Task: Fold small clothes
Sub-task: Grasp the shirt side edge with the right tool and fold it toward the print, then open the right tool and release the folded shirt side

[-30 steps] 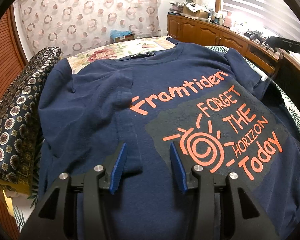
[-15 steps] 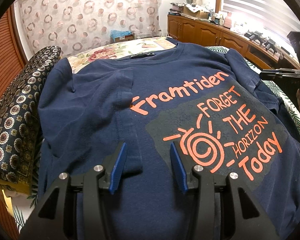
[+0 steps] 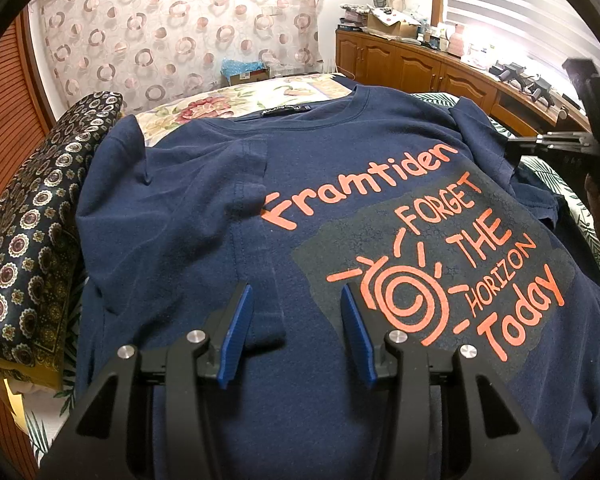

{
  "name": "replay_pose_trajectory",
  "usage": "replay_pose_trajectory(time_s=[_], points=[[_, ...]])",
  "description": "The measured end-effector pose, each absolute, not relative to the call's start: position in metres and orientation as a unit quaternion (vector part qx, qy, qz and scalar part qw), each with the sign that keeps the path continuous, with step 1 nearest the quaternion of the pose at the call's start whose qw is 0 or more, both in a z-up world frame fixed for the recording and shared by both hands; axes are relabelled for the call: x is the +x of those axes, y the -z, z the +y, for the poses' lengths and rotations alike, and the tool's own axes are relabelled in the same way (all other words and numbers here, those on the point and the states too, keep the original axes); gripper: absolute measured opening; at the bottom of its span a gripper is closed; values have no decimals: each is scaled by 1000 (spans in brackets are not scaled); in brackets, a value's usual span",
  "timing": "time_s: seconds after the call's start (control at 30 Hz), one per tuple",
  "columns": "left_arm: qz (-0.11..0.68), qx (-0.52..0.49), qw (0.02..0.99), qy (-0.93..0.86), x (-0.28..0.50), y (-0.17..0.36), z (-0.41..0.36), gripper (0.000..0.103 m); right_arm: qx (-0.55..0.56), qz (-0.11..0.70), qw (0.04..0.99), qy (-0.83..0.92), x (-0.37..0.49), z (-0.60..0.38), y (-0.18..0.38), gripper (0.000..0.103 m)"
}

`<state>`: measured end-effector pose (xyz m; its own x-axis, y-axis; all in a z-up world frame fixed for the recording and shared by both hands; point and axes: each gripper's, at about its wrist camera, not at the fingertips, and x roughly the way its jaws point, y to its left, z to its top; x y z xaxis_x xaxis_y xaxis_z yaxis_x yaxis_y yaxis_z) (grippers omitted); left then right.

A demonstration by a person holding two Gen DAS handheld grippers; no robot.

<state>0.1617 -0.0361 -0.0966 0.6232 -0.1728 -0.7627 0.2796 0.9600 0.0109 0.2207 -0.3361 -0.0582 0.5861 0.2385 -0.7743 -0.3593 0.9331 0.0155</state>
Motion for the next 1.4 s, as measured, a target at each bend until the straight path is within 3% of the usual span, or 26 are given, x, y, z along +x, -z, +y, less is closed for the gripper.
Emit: replay_pose_trajectory(time_s=[0.6,0.63,0.7,0.8,0.97,1.4], points=[[416,60,899,123,162,96,-34,49,-72,376,891,-245,262,-238,10,5],[417,60,899,123,162,96,-34,49,-70,375,893,-240,264,-236,9,8],[417,60,899,123,162,96,-34,49,-64,376,895,-231,268,-238,6,28],[417,61,899,122,162,96,-34,49,-62,376,898,-221,267,-247,5,43],[417,61,899,121,162,96,-34,50,-72,390,898,-193,260,-275,18,54],[419,57,897,128,161,96,-33,50,-95,433,883,-155,245,-328,73,55]])
